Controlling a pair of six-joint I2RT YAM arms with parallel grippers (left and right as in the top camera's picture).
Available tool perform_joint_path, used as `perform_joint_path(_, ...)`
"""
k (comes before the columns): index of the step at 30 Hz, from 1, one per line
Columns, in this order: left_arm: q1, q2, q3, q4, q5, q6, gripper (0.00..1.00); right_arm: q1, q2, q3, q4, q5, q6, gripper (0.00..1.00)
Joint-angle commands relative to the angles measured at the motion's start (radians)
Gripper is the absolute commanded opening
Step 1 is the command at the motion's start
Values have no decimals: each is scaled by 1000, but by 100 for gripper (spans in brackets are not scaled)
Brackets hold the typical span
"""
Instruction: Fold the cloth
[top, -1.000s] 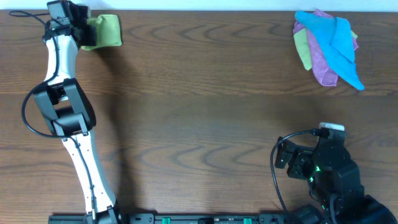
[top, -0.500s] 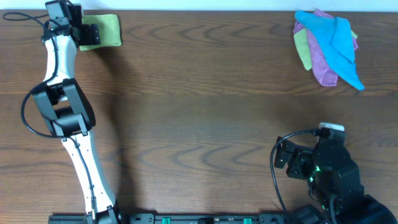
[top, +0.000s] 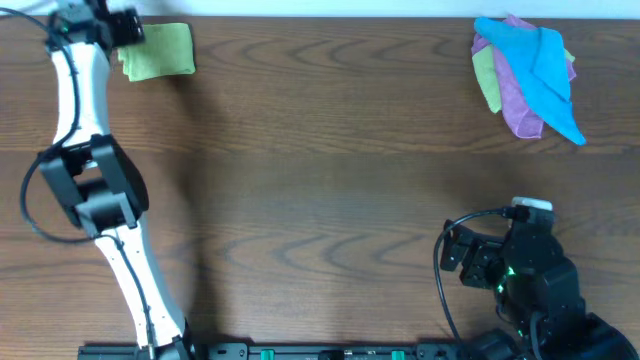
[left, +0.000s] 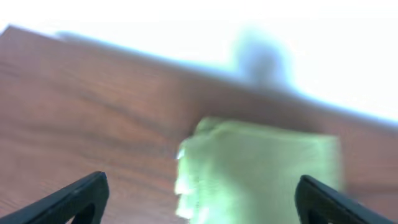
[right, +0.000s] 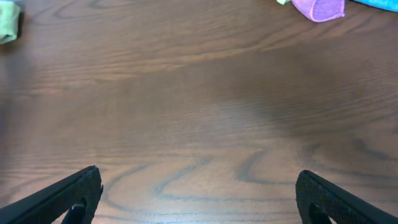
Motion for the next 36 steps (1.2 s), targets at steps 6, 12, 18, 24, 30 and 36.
perform_joint_path(6,79,-71,40,48,627,-333,52,6,2,-8,2,-14,-40,99)
perform_joint_path(12,99,50,39,164,846,-477,65,6,2,-8,13,-14,-63,99)
perform_joint_path(18,80,148,39,222,892,-529,70,6,2,-8,13,-14,-63,99)
perform_joint_path(24,69,227,39,259,890,-576,71,6,2,-8,13,-14,-62,99)
perform_joint_path(30,68,257,39,263,808,-575,72,6,2,-8,13,-18,-62,99)
perform_joint_path(36,68,295,39,301,759,-576,74,6,2,-8,13,-18,-62,99)
